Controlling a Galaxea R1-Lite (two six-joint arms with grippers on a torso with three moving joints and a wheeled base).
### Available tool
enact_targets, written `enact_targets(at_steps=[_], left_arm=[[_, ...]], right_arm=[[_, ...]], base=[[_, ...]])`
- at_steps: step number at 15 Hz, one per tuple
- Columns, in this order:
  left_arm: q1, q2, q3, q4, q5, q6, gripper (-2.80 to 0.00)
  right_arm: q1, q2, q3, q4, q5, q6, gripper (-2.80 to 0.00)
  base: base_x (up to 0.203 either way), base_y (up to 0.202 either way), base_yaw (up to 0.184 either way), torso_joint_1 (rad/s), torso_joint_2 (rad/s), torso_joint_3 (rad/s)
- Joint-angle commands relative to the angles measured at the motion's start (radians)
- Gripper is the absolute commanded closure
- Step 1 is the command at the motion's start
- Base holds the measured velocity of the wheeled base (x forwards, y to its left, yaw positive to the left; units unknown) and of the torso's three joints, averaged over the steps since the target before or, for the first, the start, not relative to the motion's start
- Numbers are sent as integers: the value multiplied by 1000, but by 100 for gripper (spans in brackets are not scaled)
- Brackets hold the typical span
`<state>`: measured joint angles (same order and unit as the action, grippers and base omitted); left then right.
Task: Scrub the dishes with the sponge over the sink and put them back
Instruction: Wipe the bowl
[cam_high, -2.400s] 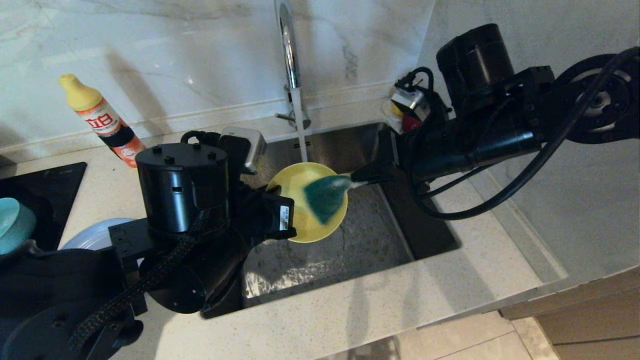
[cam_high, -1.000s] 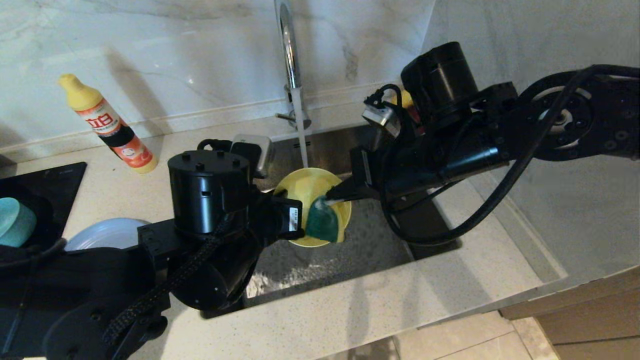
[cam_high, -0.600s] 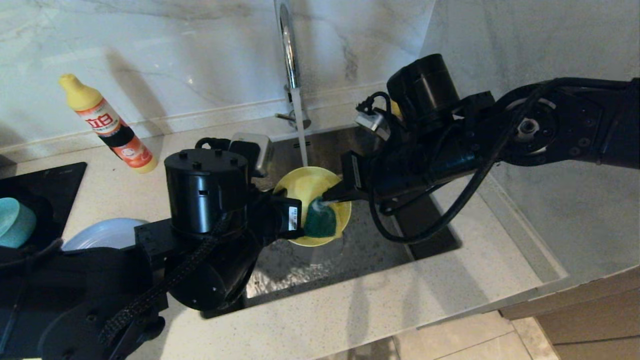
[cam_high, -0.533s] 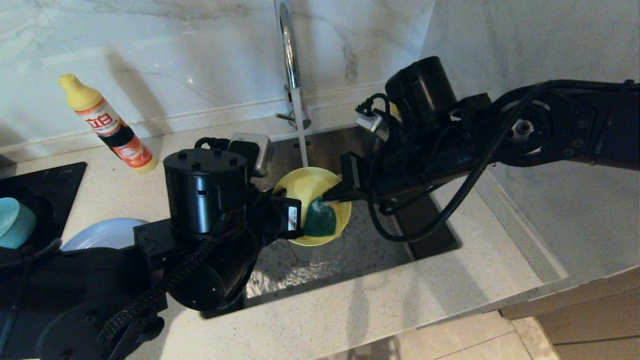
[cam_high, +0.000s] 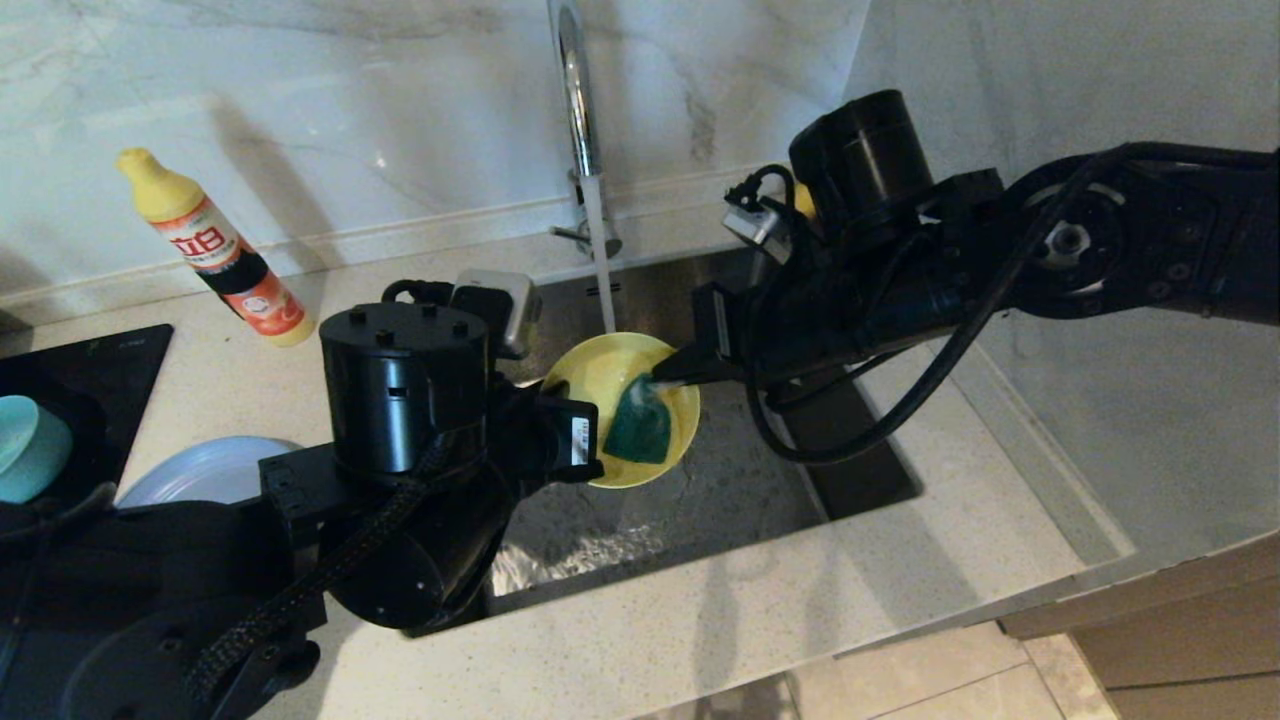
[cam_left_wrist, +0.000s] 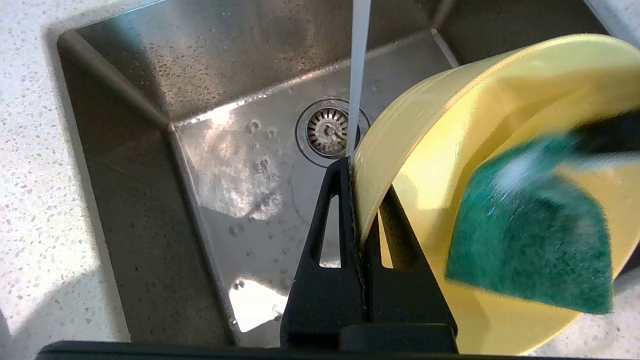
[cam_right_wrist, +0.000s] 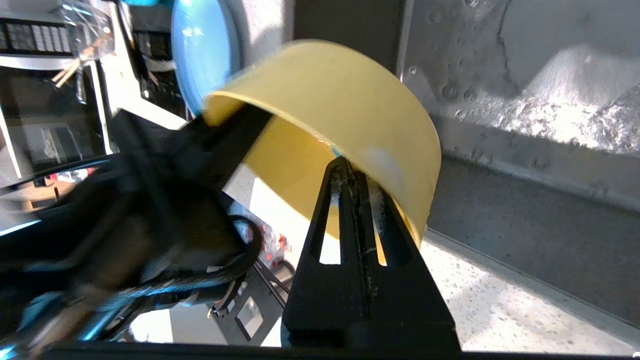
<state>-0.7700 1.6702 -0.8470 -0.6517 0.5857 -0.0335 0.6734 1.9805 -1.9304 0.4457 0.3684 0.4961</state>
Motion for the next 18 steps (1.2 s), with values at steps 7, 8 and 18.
enact_targets(at_steps=[7,8,18], left_arm=[[42,-1,-7,2,4,-23,0],[71,2,-11,3,3,-23,0],[193,49,-21,15,-7,-111,0]], right_arm=[[-38,-91,2,9,1,-15,0],[-49,-108,7,16,1,-17,0],[-86,-255,147,36,15,-15,0]], base=[[0,0,0,0,0,0],[0,0,0,0,0,0],[0,0,0,0,0,0]])
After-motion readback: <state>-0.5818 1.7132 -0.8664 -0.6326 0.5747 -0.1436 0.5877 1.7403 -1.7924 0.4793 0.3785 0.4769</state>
